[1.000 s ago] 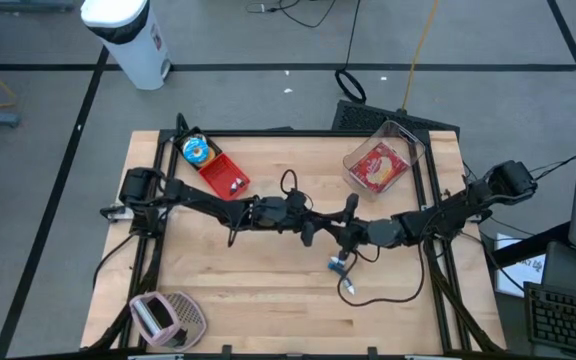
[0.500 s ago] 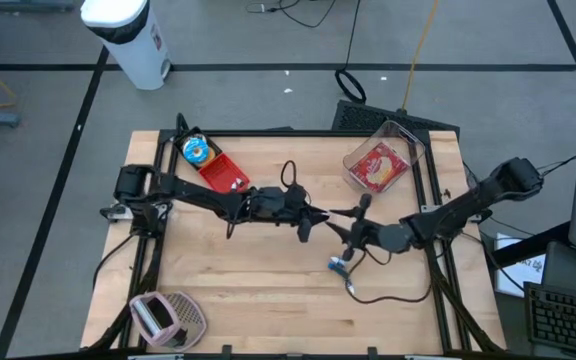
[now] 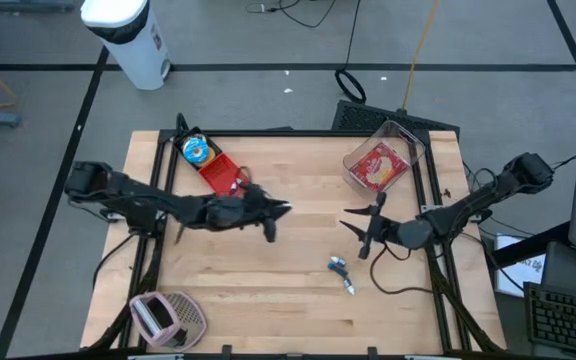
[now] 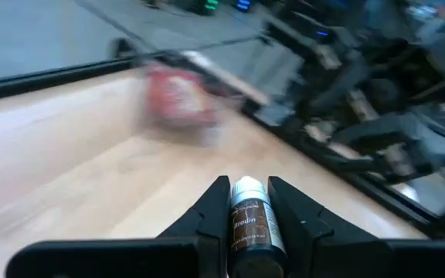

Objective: Pick & Place Food Item
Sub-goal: Put the brown food coloring bottle into the red bin, then put the dark blue food coloring bottle into the red bin

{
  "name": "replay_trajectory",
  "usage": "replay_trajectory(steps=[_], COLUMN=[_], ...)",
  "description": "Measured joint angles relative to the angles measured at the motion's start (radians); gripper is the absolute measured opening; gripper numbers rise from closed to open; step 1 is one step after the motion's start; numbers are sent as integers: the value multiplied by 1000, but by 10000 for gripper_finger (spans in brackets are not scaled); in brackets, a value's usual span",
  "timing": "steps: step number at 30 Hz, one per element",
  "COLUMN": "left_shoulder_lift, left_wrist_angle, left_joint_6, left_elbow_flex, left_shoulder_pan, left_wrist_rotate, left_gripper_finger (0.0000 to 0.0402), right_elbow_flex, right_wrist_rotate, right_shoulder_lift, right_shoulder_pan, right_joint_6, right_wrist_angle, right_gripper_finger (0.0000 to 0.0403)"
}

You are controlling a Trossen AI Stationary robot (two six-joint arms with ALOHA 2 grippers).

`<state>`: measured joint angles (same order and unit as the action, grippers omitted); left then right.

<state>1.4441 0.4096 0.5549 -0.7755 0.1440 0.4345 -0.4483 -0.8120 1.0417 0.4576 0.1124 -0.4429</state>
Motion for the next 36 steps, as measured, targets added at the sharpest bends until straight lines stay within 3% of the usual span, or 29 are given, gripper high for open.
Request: replay_trajectory(steps=[9, 14, 23, 29, 36], left_shoulder_lift=[-185, -190, -187, -187, -187], left_wrist_angle=[20, -1, -207, -213, -212], left_joint_6=[87, 214, 429, 440, 437], left_elbow_flex=[314, 407, 445, 445, 445], left_shoulder_pan=[50, 26, -82, -138, -164], left_wrist_rotate=[454, 583, 588, 524, 482], left_gripper_finger=[65, 65, 66, 103, 106], right_elbow_flex=[127, 132, 133, 133, 133], right_wrist_rotate=[1, 2, 3, 3, 4], right_shoulder_lift=[-4, -4, -4, -4, -4], right_shoulder_pan=[-21, -39, -40, -40, -40], right_joint_6=[38, 38, 31, 31, 30], right_wrist_angle=[-248, -249, -236, -236, -234], right_gripper_finger=[134, 131, 130, 130, 130])
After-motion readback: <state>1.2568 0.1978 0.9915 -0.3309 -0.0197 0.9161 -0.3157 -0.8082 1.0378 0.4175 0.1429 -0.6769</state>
